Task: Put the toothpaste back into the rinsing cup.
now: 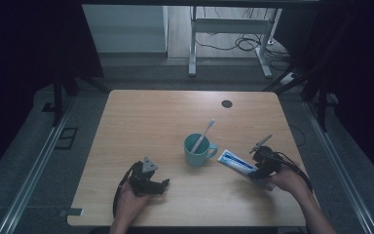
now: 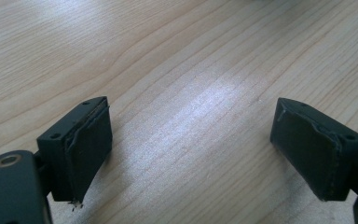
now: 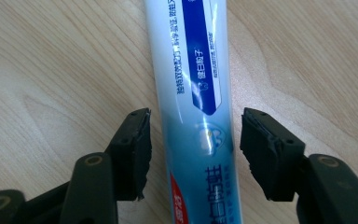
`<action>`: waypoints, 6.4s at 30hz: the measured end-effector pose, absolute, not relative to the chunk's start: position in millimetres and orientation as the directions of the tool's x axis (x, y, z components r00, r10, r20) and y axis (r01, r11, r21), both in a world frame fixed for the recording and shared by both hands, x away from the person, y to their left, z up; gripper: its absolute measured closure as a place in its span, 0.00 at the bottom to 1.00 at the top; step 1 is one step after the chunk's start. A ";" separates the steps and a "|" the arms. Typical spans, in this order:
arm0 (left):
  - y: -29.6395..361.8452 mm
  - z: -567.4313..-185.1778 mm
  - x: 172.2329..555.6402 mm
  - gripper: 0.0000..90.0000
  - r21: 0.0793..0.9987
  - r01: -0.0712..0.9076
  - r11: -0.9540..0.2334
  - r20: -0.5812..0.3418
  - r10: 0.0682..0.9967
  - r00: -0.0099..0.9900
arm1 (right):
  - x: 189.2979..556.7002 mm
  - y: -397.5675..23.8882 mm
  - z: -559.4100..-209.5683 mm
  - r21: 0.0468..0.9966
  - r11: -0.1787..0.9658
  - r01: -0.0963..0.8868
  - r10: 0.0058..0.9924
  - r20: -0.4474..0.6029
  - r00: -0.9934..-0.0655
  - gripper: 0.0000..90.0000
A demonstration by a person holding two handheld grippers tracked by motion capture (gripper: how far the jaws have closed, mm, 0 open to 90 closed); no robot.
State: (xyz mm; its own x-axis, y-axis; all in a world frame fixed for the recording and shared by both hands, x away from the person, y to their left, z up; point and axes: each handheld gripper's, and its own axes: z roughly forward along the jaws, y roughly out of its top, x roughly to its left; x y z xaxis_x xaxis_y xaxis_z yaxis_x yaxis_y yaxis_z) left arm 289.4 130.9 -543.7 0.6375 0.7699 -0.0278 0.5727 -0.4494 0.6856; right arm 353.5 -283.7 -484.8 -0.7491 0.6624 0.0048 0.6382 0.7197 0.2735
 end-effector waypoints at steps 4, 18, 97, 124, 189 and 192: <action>130.9 -543.7 289.4 0.14 0.686 0.573 -0.449 -0.028 0.770 0.637 | 362.2 -277.8 -486.1 0.232 0.734 0.638 0.653 0.018 -0.758 0.52; 130.9 -543.7 289.5 0.14 0.685 0.572 -0.451 -0.026 0.769 0.639 | 378.6 -261.4 -490.9 0.145 0.749 0.646 0.649 0.037 -0.760 0.59; 131.0 -543.7 289.8 0.14 0.687 0.568 -0.454 -0.023 0.768 0.641 | 335.8 -288.7 -407.7 0.769 0.415 0.486 0.657 0.116 -0.745 0.80; 131.1 -543.7 289.9 0.14 0.687 0.568 -0.454 -0.023 0.767 0.641 | 347.4 -241.4 -389.2 0.871 0.333 0.360 0.611 0.091 -0.787 0.80; 131.9 -543.3 290.1 0.14 0.681 0.566 -0.465 -0.016 0.763 0.646 | 375.5 -131.9 -415.2 0.943 0.219 0.252 0.597 0.075 -0.798 0.80; 131.9 -543.3 290.1 0.14 0.681 0.566 -0.464 -0.016 0.763 0.646 | 374.4 -128.8 -419.8 0.943 0.228 0.244 0.595 0.063 -0.801 0.80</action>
State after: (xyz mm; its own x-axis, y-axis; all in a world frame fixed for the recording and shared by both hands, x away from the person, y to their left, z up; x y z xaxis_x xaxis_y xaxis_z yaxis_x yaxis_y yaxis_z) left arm 290.1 131.9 -543.3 0.6456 0.7635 -0.0157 0.5658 -0.4645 0.6813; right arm 374.4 -128.8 -419.8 -0.8012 0.5950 0.0633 0.2438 0.2280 0.9426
